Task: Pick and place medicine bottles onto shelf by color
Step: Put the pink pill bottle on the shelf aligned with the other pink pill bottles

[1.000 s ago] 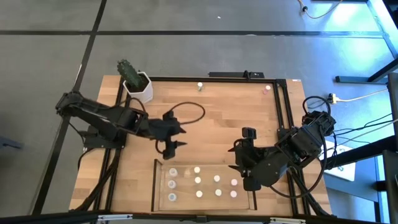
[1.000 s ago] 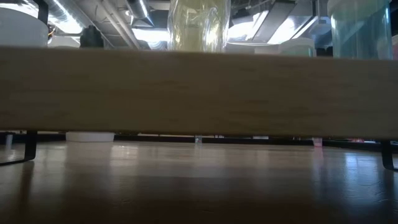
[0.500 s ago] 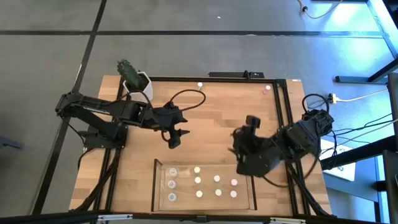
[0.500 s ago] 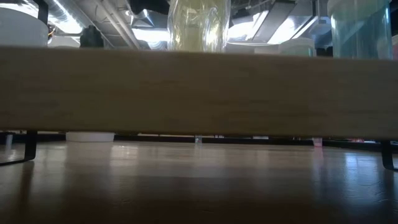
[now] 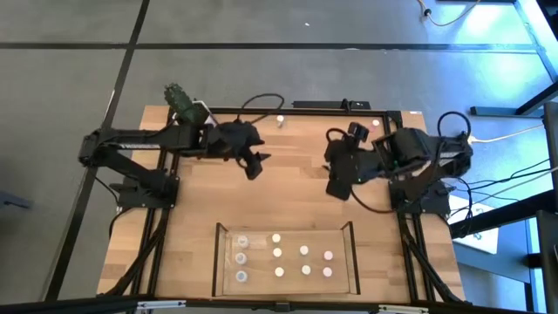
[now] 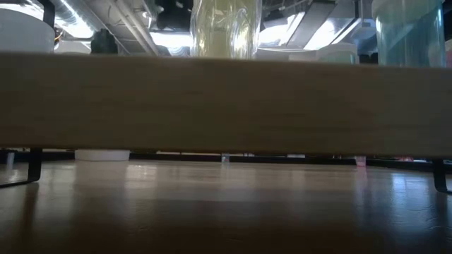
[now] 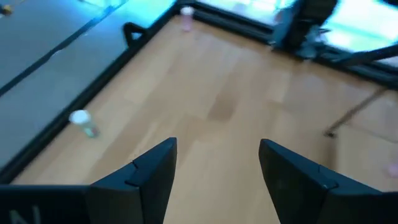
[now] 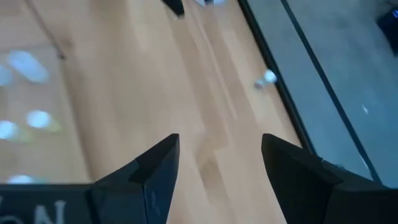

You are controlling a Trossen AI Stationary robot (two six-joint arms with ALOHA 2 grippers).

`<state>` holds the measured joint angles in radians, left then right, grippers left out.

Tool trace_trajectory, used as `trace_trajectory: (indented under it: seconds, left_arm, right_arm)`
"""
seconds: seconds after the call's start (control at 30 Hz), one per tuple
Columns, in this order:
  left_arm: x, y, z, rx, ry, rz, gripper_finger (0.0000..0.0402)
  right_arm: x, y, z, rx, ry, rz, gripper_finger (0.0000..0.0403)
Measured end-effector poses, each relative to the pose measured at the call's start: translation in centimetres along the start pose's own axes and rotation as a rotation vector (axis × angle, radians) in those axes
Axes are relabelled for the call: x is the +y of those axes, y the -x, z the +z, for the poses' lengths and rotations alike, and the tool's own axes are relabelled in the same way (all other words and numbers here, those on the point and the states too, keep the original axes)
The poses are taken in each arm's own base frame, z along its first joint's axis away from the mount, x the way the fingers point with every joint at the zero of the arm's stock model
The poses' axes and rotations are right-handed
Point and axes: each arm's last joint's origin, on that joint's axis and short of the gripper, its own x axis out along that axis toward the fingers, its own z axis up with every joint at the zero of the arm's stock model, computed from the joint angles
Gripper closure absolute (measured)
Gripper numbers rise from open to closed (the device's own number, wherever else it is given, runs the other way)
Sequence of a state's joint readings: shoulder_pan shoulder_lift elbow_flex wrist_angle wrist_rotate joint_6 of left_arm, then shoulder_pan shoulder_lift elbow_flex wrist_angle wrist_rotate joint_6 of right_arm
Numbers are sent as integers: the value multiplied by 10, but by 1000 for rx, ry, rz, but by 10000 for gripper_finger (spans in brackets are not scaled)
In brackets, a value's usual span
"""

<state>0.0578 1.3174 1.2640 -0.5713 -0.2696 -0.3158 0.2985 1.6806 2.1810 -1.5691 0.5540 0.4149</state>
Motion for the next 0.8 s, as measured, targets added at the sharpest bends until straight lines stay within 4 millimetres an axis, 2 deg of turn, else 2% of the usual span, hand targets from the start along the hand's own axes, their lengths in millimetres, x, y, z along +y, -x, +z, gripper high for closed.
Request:
trace_trajectory:
  seconds: [0.17,0.37,0.43,0.6,0.8]
  left_arm:
    - [19,-21,1,56,-5,25,180]
    - [38,-46,4,77,59,19,180]
    - [45,-55,6,66,133,23,180]
    - [65,-73,15,-19,378,60,180]
    - [74,-91,21,-99,471,58,180]
  right_arm:
    - [-17,-28,-17,68,-56,-74,173]
    - [-16,-66,-38,107,-106,-24,173]
    - [-14,-76,-44,129,-130,-7,173]
    - [-8,-92,-55,188,-116,15,173]
    - [-5,-98,-59,211,-106,43,173]
